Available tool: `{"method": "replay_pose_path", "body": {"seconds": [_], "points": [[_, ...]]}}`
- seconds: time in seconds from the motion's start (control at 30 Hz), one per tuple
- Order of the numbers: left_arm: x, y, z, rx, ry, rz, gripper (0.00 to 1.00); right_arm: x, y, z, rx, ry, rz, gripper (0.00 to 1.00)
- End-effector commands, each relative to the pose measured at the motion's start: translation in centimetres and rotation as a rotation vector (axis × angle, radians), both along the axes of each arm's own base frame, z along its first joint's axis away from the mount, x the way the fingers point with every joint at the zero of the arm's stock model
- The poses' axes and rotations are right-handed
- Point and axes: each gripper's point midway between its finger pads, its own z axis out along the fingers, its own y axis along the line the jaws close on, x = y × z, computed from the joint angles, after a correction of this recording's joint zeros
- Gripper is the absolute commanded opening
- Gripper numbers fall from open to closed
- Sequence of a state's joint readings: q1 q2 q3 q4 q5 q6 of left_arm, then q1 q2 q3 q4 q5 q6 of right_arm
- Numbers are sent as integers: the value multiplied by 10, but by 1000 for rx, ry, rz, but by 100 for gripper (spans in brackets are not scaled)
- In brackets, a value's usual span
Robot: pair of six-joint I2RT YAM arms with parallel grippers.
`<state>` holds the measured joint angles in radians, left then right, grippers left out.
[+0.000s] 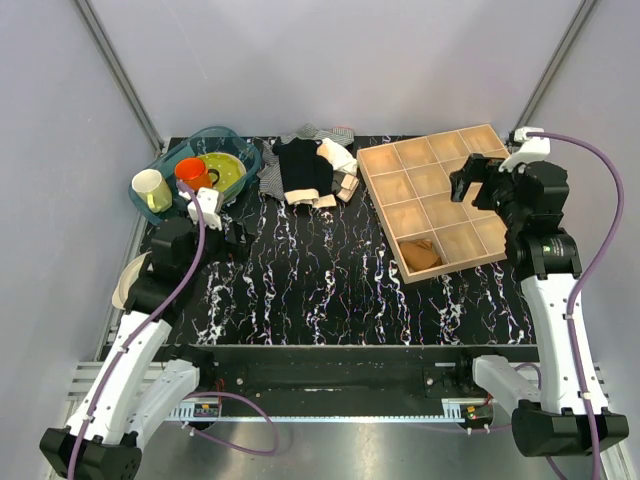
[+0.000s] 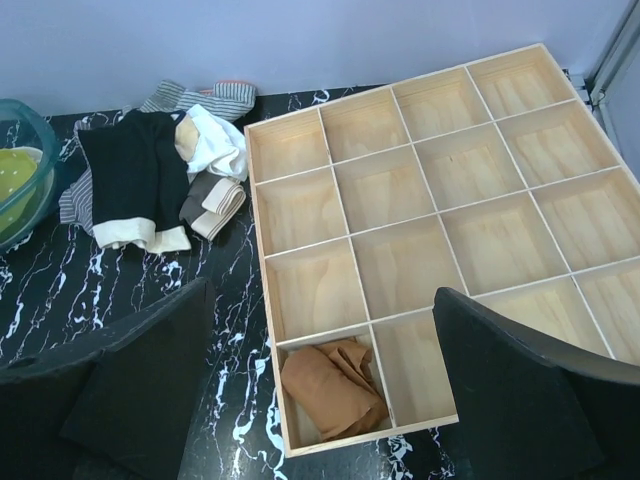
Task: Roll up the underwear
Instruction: Pick up the underwear.
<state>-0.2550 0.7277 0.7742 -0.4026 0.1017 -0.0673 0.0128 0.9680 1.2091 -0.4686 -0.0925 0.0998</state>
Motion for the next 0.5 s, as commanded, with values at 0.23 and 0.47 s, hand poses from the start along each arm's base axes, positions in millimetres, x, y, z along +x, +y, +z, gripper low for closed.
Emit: {"method": "replay_pose_path", "body": {"seconds": [0.23, 0.47], "points": [[10, -1, 3, -12, -11, 7, 99, 8, 38, 5, 7, -21, 239, 100], [45, -27, -3, -210, 97, -20, 99, -12, 93, -57, -62, 23, 710, 100]]}}
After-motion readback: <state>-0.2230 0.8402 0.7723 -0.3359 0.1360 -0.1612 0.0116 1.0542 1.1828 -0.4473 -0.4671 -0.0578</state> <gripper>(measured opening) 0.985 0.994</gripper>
